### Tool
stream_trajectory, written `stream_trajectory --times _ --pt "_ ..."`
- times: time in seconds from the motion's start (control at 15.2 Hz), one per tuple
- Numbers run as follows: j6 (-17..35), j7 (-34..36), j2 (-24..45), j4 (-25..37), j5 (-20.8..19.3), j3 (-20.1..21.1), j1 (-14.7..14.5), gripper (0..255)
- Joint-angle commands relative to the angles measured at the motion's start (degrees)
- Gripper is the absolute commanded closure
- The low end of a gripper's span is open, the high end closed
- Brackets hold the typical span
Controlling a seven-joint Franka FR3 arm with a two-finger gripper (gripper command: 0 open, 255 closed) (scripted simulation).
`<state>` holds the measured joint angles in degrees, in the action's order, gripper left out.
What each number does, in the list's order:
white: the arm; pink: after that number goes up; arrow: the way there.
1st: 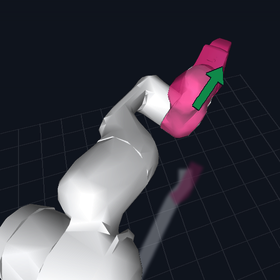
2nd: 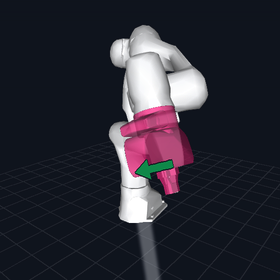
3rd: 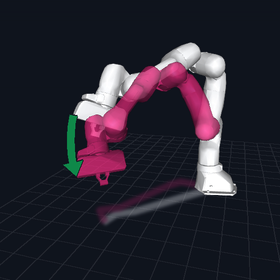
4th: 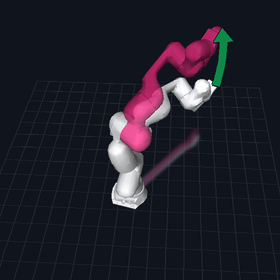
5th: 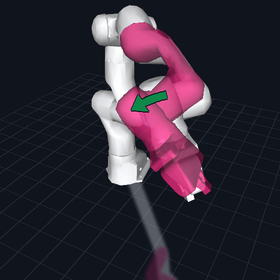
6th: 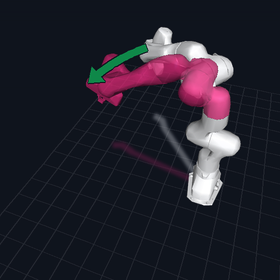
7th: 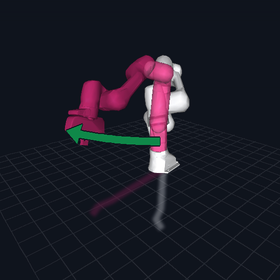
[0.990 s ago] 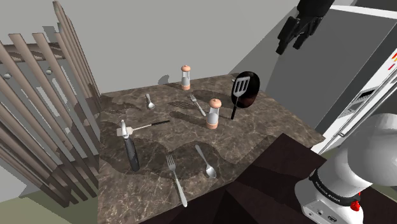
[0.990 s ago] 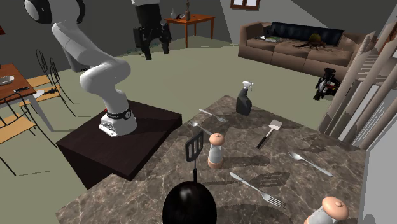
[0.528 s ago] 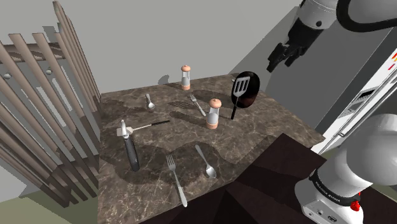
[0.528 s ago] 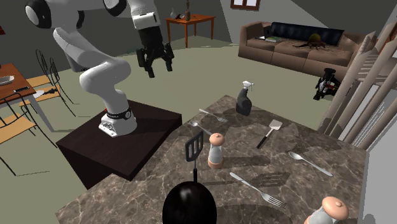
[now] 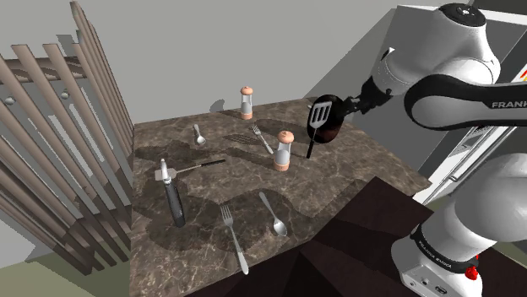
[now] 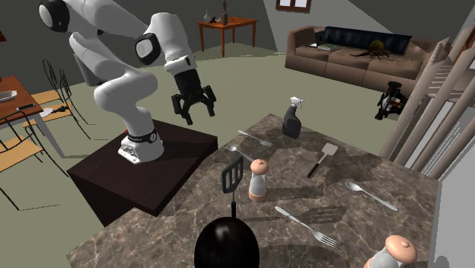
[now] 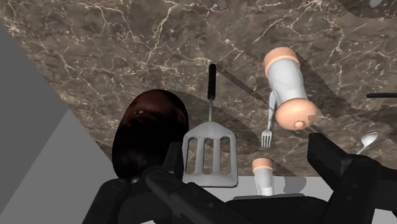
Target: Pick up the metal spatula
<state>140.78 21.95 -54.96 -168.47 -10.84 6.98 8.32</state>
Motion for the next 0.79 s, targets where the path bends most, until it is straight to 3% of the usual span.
stream_trajectory --times 0.0,0.13,0.33,0.4,0.46,0.53,0.59,0.73 --pt "10.1 3.9 3.3 -3.3 -1.9 2.5 3.0 0" --pt "20.5 8.6 8.0 -5.7 -4.4 6.7 8.1 0" --pt "20.5 9.0 7.9 -5.7 -4.3 7.1 7.9 0" --pt "43.4 30.7 18.9 -5.8 -23.1 25.1 32.4 0" --pt "44.7 29.4 22.4 -3.2 -23.9 24.3 34.4 0" --pt "55.5 32.1 19.1 -5.4 -15.6 48.0 53.2 0" --pt "60.8 35.2 17.4 -4.4 -14.4 58.5 63.2 0" --pt "69.4 36.6 13.8 -2.4 -5.9 76.3 78.3 0"
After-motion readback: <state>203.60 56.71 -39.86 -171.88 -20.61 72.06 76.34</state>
